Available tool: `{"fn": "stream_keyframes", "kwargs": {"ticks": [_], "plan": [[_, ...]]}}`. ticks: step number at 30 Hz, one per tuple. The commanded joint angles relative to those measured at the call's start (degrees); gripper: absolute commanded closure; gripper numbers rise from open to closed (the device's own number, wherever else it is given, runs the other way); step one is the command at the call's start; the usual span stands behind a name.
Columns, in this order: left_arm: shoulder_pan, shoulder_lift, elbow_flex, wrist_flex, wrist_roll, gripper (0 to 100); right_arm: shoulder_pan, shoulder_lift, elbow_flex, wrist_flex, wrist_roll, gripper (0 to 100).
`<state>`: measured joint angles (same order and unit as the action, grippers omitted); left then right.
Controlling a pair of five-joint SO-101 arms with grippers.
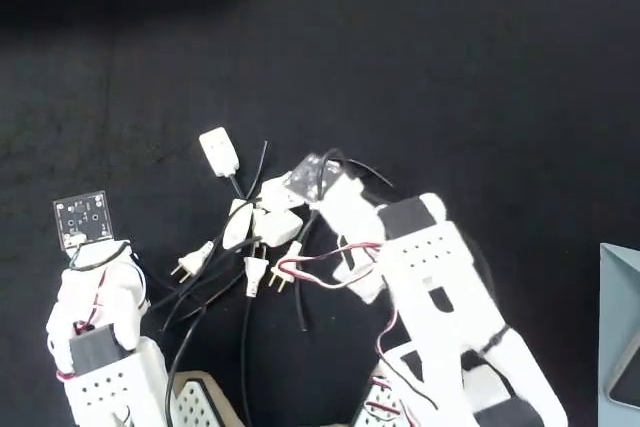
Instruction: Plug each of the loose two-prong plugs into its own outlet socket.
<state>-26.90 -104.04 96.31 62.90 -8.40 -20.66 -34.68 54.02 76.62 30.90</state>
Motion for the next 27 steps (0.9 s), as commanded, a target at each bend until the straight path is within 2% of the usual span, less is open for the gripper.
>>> {"fn": "stream_keyframes", "kwargs": {"ticks": [1,5,7,10,12,18,23,27], "plan": [[-0.48,-0.09,1.01,-1.14,0.18,97,0.79,2.95,0.57,-4.4,0.88,98.7],[-0.48,-0.09,1.01,-1.14,0.26,97,0.53,3.82,-2.33,-3.16,-1.76,98.6],[-0.48,-0.09,1.01,-1.14,0.26,97,0.44,3.82,-5.93,-1.23,-8.18,98.4],[-0.48,-0.09,1.01,-1.14,0.26,97,-0.53,4.26,-12.0,0.26,-22.59,98.3],[-0.48,-0.09,1.01,-1.14,0.26,97,-3.16,4.26,-13.14,0.18,-29.63,98.2],[-0.48,-0.09,1.01,-1.14,0.26,97,-15.56,6.9,-11.74,-1.32,-42.02,98.2],[-0.48,-0.09,1.01,-1.14,0.18,97,-17.85,14.37,-11.74,-8.26,-46.42,97.0],[-0.48,-0.09,1.01,-1.14,0.09,97,-17.76,21.93,-13.05,-9.85,-50.02,88.1]]}}
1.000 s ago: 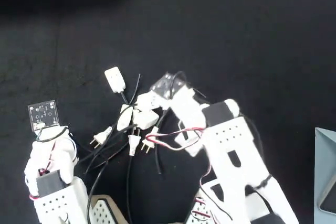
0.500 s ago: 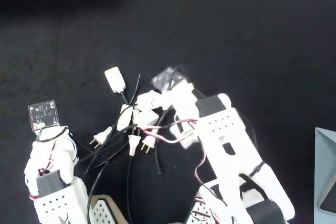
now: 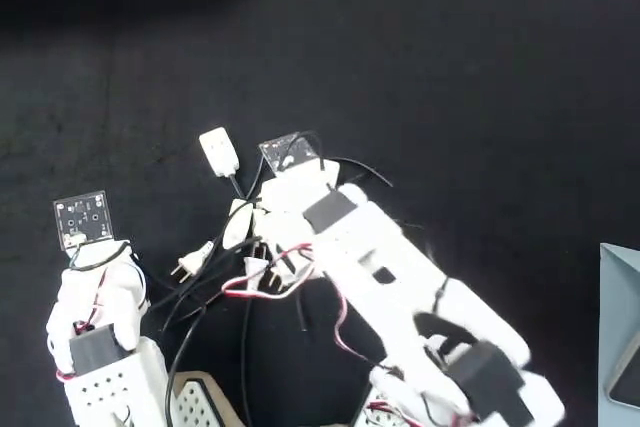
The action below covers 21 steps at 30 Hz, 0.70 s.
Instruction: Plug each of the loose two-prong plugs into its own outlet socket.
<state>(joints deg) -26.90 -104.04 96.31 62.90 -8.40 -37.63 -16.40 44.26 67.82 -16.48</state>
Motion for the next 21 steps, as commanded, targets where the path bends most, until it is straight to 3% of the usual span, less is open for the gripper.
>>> {"fn": "stream_keyframes", "kwargs": {"ticks": [1,21], "plan": [[-0.48,-0.09,1.01,-1.14,0.09,97,-0.79,5.05,-4.18,-1.05,-3.25,87.6],[-0.57,-0.09,1.01,-1.14,0.0,97,-1.05,17.1,-10.77,-5.63,-9.85,89.5]]}}
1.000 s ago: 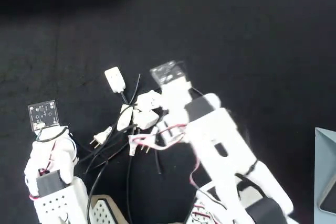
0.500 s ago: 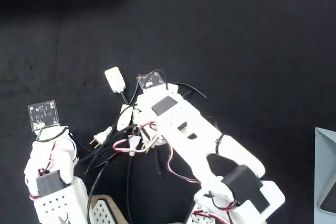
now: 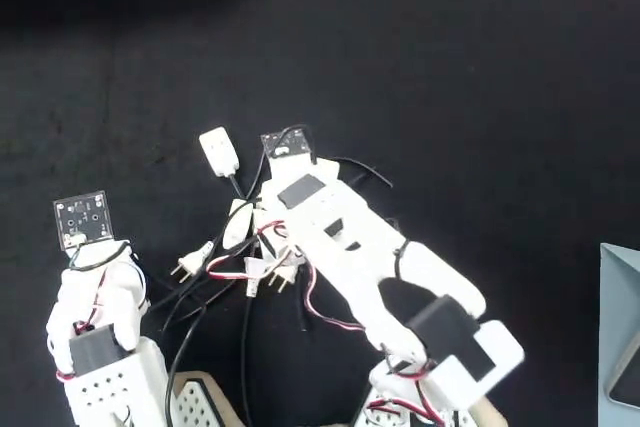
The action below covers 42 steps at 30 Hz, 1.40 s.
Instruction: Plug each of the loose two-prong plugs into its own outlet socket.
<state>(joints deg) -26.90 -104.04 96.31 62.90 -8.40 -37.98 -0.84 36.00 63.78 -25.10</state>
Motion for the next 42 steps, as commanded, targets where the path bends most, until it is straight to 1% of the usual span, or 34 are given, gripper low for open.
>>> {"fn": "stream_keyframes", "kwargs": {"ticks": [1,7,12,17,19,23,30,34,38,42], "plan": [[-0.57,-0.09,1.01,-1.14,0.0,97,-0.7,2.24,-2.77,-1.85,-2.11,89.5],[-0.57,-0.09,1.01,-1.14,0.0,97,-0.79,4.7,-7.87,2.02,-3.08,89.5],[-0.57,-0.09,1.01,-1.14,0.0,97,-1.67,6.11,-9.27,3.6,-4.48,89.3],[-0.57,-0.09,1.01,-1.14,0.0,97,-5.54,9.54,-9.36,4.66,-7.21,80.4],[-0.57,-0.09,1.01,-1.14,0.0,97,-6.42,10.33,-9.45,4.66,-7.47,79.4],[-0.57,-0.09,1.01,-1.14,0.0,97,-6.51,10.51,-9.45,4.48,-7.38,83.2],[-0.57,-0.09,1.01,-1.14,0.0,97,-5.71,10.51,-9.45,5.1,-6.95,98.5],[-0.57,-0.09,1.01,-1.14,0.0,97,-3.52,10.51,-11.82,10.64,-4.13,98.8],[-0.57,-0.09,1.01,-1.14,0.0,97,0.44,10.51,-16.4,18.99,-0.88,98.7],[-0.57,-0.09,1.01,-1.14,0.0,97,4.4,8.4,-19.91,25.93,4.31,98.7]]}}
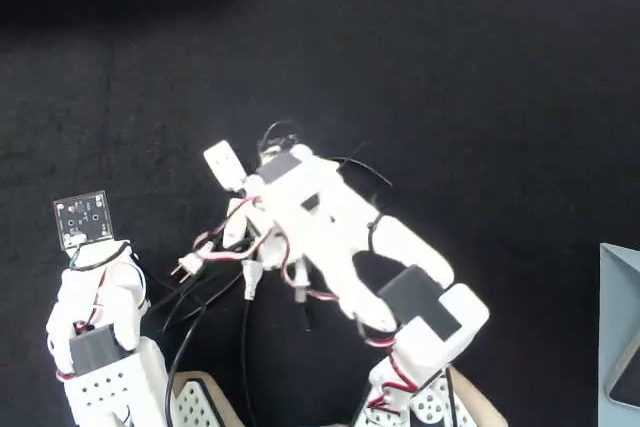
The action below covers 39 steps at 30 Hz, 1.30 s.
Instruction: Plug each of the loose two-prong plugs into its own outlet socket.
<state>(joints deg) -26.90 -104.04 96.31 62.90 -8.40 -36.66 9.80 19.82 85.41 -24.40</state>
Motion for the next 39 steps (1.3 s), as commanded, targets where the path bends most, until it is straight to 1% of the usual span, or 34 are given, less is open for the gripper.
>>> {"fn": "stream_keyframes", "kwargs": {"ticks": [1,5,11,16,21,24,27,30,33,37,39], "plan": [[-0.57,-0.09,1.01,-1.14,0.0,97,4.04,-3.91,-3.74,5.19,5.1,98.7],[-0.57,-0.09,1.01,-1.14,-0.09,97,7.91,-13.67,-1.54,6.15,10.73,98.7],[-0.57,-0.09,1.01,-1.14,-0.09,97,13.71,-30.46,6.64,5.89,22.15,98.7],[-0.57,-0.09,1.01,-1.14,-0.09,97,17.76,-44.26,11.03,5.8,28.48,98.7],[-0.04,-0.18,1.01,-1.58,-0.09,97,20.22,-57.36,13.23,6.07,34.55,98.7],[-0.04,-0.26,-1.63,-1.67,-0.18,97,20.48,-62.73,15.69,5.89,35.52,98.7],[0.04,-0.26,-6.81,-1.23,-0.09,97,20.57,-66.42,17.98,6.07,35.6,98.7],[1.1,-0.26,-12.26,-1.67,0.18,97,20.31,-69.23,20.97,4.13,35.6,98.7],[5.41,-0.26,-16.92,-1.67,0.26,97,20.31,-71.52,24.84,-1.41,35.78,98.7],[13.32,-0.26,-22.02,-1.67,0.26,97,20.13,-74.24,30.46,-9.58,35.87,98.7],[15.87,-0.26,-24.57,-1.67,0.26,97,20.13,-75.38,33.1,-12.48,35.87,98.7]]}}
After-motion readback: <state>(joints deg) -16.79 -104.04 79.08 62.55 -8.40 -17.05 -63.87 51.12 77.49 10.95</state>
